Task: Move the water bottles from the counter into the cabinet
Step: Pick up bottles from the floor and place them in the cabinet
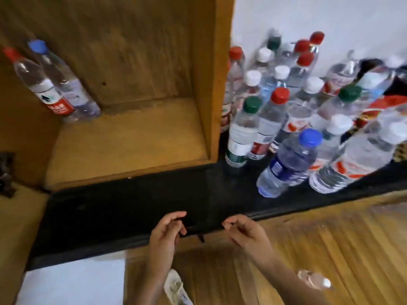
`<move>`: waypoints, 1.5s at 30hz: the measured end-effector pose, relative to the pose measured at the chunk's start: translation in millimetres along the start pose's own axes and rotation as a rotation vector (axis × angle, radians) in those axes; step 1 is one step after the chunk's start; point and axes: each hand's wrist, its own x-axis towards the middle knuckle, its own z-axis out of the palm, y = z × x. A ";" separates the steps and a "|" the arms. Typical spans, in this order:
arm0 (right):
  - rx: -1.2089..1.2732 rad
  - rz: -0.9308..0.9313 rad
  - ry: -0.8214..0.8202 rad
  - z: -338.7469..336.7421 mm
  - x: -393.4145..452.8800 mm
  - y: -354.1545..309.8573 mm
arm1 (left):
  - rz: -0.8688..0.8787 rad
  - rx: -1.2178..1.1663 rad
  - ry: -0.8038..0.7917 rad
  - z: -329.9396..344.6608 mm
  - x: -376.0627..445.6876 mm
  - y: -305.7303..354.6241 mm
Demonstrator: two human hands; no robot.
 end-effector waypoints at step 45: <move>0.237 0.596 0.727 -249.2 1.8 703.9 | -0.324 0.789 -0.565 396.6 132.7 -554.9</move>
